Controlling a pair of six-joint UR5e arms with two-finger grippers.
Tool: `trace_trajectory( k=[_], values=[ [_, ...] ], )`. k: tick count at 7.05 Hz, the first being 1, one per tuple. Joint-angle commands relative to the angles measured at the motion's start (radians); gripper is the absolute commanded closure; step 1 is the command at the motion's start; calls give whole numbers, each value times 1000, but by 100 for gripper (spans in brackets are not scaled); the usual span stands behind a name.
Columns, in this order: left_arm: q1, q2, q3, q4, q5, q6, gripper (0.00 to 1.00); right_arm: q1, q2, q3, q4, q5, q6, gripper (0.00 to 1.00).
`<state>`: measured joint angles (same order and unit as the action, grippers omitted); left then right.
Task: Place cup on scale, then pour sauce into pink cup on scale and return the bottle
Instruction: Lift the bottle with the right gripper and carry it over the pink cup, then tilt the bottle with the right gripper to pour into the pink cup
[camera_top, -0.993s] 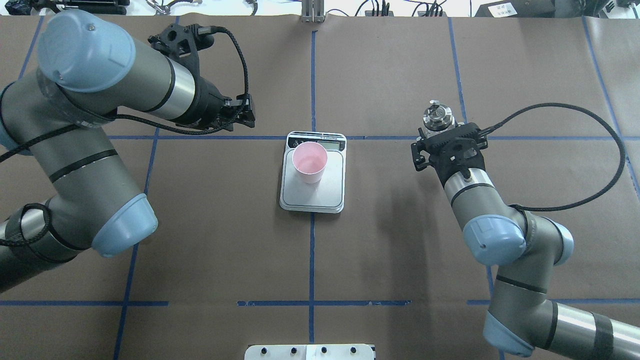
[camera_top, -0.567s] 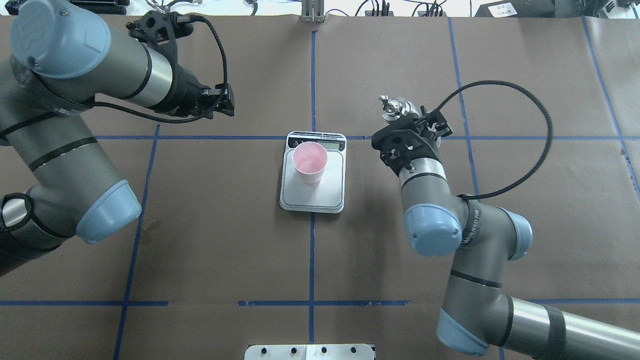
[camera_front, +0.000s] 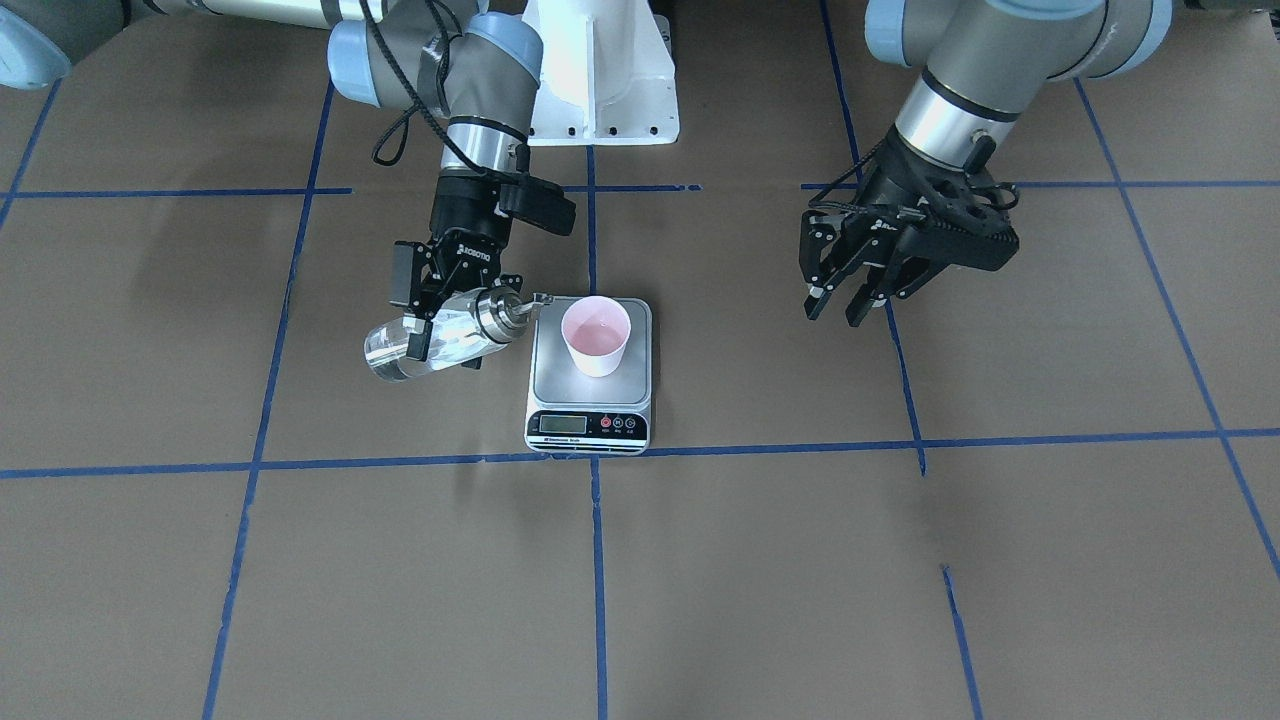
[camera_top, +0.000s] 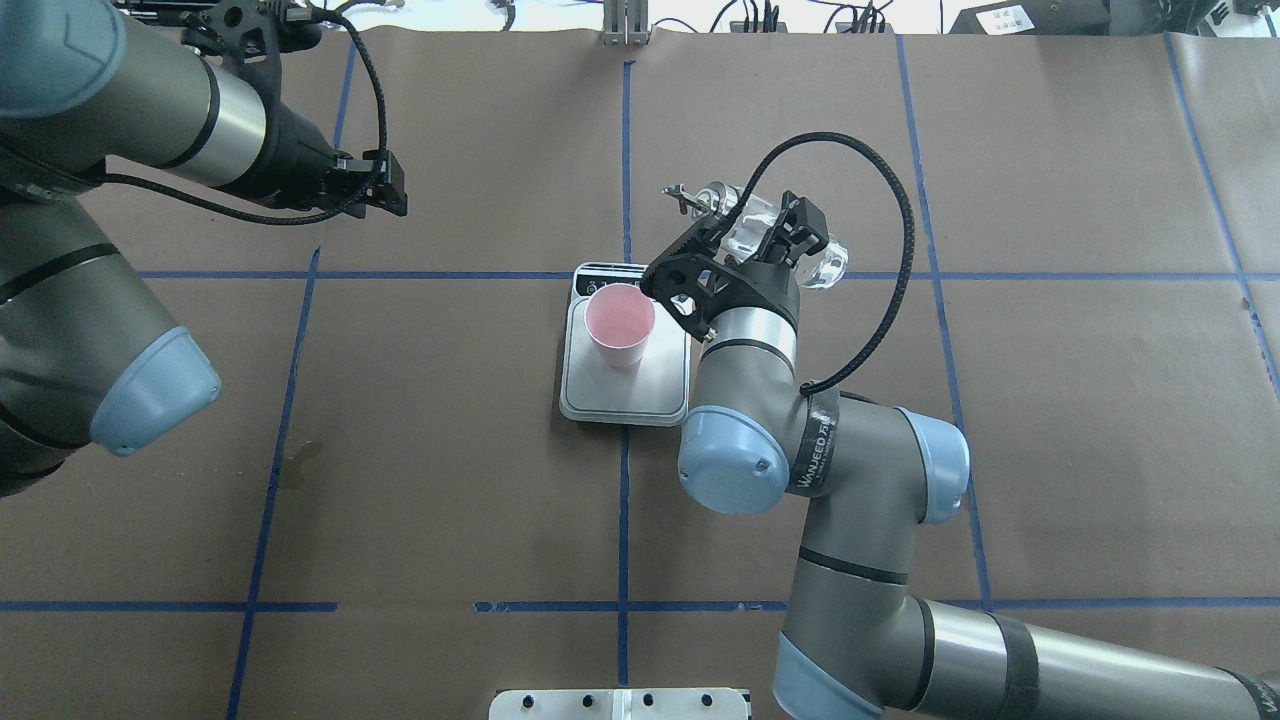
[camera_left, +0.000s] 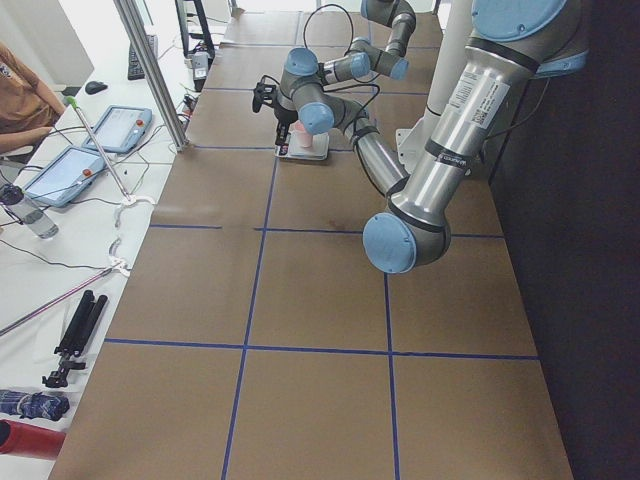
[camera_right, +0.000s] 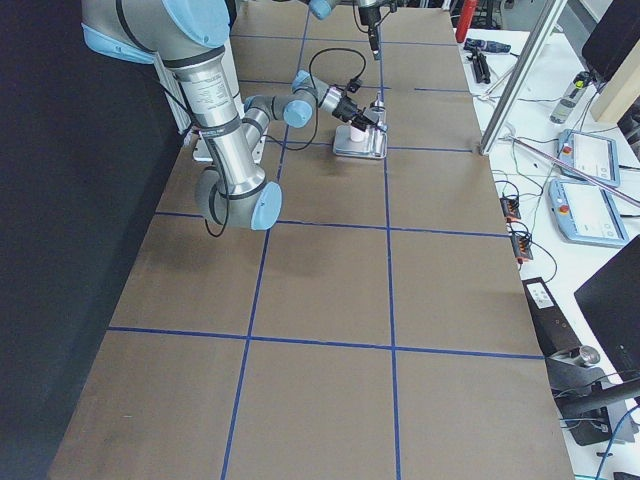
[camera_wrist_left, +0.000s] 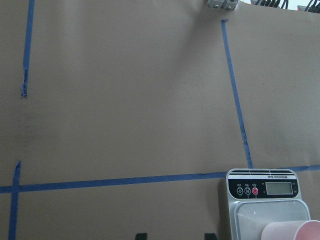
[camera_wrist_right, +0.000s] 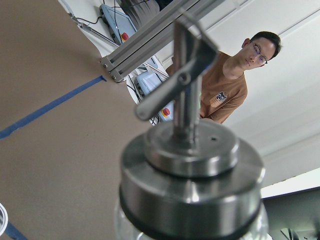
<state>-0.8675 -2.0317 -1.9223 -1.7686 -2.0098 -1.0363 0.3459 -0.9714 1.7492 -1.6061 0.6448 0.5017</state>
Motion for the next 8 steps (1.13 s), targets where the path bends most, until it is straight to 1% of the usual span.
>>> trace_trajectory(
  k=[1,2,4,5,6,7,8],
  values=[
    [-10,21,5,-2,-1,33,51,-18,25,4,-18,7,-49,100],
    [-11,21,5,-2,-1,35,51,-25,28,-5,-31,6,-66,100],
    [-10,21,5,-2,-3,35,51,-27,28,-10,-35,-8,-234,100],
    [-8,21,5,-2,-3,35,51,-27,28,-17,-40,-7,-245,100],
    [-8,21,3,-2,-3,33,51,-27,23,-33,-75,-10,-247,100],
    [-8,19,2,-2,-3,33,51,-36,29,-55,-131,-54,-270,100],
    [-7,19,2,-2,-3,33,51,-47,36,-60,-140,-95,-338,100]
  ],
)
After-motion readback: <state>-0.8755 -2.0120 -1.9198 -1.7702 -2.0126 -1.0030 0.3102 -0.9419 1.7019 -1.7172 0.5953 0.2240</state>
